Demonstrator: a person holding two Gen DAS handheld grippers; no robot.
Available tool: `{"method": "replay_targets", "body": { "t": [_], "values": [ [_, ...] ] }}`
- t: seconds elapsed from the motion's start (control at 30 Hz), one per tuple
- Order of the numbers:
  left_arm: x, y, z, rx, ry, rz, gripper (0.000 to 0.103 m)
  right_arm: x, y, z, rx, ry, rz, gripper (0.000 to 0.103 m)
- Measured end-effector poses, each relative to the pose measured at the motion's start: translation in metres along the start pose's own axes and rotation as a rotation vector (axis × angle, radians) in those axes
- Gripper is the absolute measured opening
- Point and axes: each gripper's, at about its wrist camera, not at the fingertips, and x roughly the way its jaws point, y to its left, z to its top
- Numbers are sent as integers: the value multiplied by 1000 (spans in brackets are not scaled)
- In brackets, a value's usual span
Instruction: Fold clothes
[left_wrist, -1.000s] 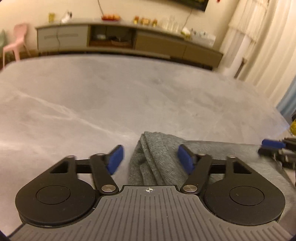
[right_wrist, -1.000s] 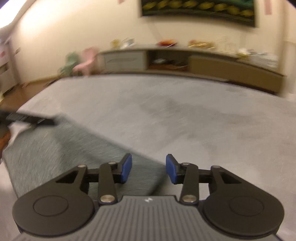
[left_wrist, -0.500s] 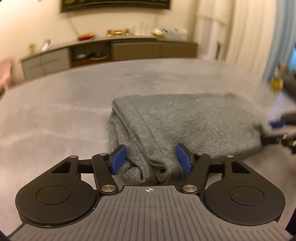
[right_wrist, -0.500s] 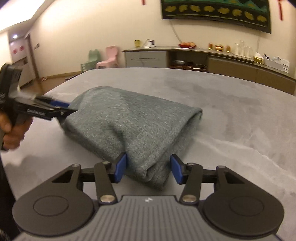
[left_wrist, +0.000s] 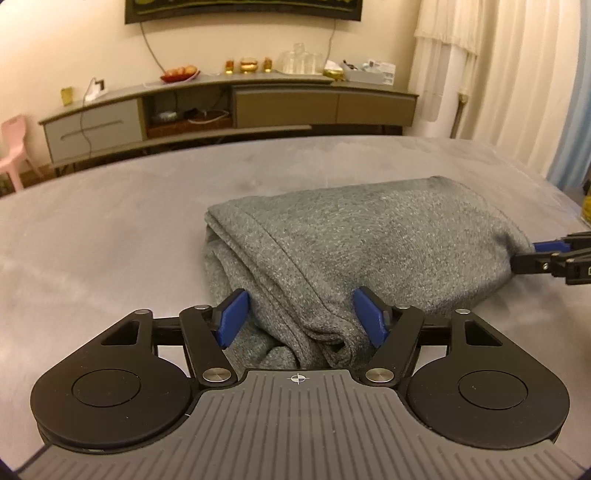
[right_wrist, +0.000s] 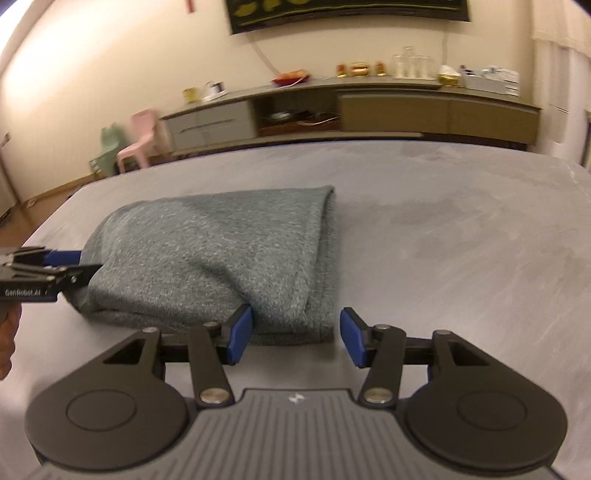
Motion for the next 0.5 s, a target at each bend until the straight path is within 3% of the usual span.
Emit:
{"method": "replay_targets", "body": {
  "t": [0.07, 0.17, 0.23, 0.37, 0.43, 0.5],
  "values": [
    [-8, 1, 10, -29, -38, 54, 46, -16, -13, 3, 17, -79, -27, 49],
    [-47, 12, 17, -143, -173, 69, 47, -31, -18, 3, 33, -170, 4, 49],
    [-60, 11, 17, -178, -210, 21, 47, -28, -14, 6, 29, -192, 60, 49],
    [-39, -16, 12, -50, -122, -5, 46, -7, -7, 4, 8, -142, 67, 47],
    [-14, -24, 9, 12, -44, 49, 41, 3, -4, 3, -2, -115, 68, 49],
    [6, -22, 2, 25, 9, 70, 45, 14, 0, 2, -13, -88, 69, 49]
  ]
}}
